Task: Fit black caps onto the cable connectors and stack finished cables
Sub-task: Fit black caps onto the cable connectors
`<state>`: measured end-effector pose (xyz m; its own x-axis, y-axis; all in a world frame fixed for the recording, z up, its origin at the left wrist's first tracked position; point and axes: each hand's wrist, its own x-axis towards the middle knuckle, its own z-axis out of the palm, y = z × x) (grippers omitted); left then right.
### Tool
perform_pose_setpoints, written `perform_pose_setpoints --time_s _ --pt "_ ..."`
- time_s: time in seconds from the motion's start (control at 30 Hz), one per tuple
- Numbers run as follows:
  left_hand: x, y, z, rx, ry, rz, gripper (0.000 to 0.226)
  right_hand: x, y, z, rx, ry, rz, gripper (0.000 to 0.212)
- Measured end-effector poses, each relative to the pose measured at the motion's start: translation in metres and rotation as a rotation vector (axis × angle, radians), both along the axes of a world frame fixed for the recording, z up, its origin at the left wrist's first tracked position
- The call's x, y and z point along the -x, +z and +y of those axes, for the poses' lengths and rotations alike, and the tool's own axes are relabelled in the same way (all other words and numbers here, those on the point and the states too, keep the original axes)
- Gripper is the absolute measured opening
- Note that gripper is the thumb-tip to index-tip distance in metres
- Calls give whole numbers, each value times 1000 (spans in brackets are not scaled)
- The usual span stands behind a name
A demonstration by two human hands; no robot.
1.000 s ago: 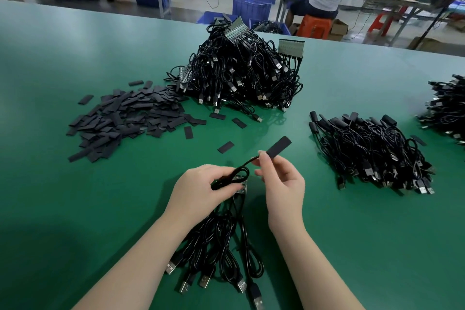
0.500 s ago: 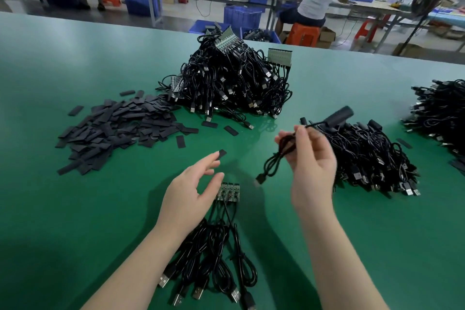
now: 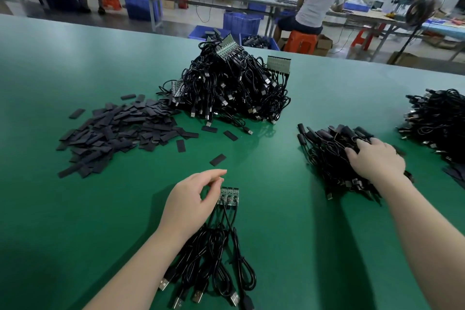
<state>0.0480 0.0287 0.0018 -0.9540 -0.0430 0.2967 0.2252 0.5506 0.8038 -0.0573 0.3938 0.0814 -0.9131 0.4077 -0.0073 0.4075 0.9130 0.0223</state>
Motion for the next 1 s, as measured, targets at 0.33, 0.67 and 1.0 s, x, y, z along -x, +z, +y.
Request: perform_pose_setpoints --time_s 0.33,0.67,1.0 --pt "0 2 1 -14 25 -14 25 -16 2 -50 -126 202 391 38" --pt "3 3 -4 214 81 -59 31 -76 -39 -198 426 587 -165 55" --pt "6 6 -7 -289 -17 -192 46 -78 -49 -204 1128 485 182 22"
